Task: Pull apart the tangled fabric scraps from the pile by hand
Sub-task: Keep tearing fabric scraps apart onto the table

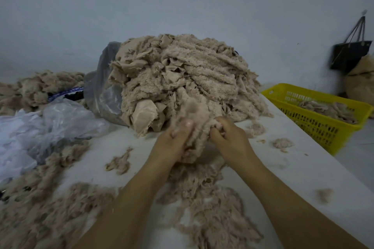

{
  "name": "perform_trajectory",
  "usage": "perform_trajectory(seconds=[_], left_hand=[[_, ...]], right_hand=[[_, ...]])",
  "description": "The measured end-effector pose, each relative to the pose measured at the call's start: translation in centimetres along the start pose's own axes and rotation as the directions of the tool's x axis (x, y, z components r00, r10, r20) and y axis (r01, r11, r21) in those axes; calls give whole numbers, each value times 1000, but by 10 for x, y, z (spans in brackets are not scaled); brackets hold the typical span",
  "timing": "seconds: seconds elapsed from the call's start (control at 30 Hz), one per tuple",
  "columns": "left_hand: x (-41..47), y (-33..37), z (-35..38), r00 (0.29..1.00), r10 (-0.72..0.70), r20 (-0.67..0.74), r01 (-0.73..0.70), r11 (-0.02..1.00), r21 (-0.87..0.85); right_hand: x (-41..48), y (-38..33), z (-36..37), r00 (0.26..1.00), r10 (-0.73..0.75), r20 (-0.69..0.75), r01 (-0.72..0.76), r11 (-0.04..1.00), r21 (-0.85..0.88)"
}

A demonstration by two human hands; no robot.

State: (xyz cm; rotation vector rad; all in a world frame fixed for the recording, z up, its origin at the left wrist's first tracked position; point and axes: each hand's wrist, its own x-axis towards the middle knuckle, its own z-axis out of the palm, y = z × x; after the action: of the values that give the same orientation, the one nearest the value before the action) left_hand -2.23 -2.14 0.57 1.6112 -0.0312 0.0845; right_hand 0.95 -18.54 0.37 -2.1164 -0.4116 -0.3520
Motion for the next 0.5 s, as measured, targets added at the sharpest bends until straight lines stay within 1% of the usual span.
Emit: perform_trajectory(seconds=[0.07, 0.1, 0.2, 0.27, 0.3, 0.37, 0.43, 0.5], left_hand=[[-4, -1, 6, 995, -17, 94, 14, 999, 38], [-5, -1, 7, 994, -16, 106, 14, 1000, 19], [-5, 2, 7, 996, 15, 88, -5, 994, -110], [-6, 4, 7, 996, 13, 92, 2, 986, -164], [-7, 5, 7, 996, 10, 94, 9, 981, -196], [-8, 6, 6, 994, 9, 109, 22, 959, -281], [-10, 8, 5, 989, -2, 150, 58, 926, -372], [-11, 10, 3, 980, -28, 196, 124, 857, -500]], right_hand=[[0, -1, 2, 999, -32, 2, 32, 996, -86], [-1, -1, 2, 999, -34, 0, 34, 991, -126], [2, 1, 3, 997, -61, -40, 48, 963, -264], [4, 2, 4, 994, -83, -72, 53, 938, -342], [4, 3, 4, 994, -65, -87, 29, 932, -362], [7, 8, 1, 993, 16, -117, -58, 929, -366], [9, 13, 0, 989, 66, -133, -111, 921, -374], [10, 19, 1, 987, 83, -139, -127, 929, -347]])
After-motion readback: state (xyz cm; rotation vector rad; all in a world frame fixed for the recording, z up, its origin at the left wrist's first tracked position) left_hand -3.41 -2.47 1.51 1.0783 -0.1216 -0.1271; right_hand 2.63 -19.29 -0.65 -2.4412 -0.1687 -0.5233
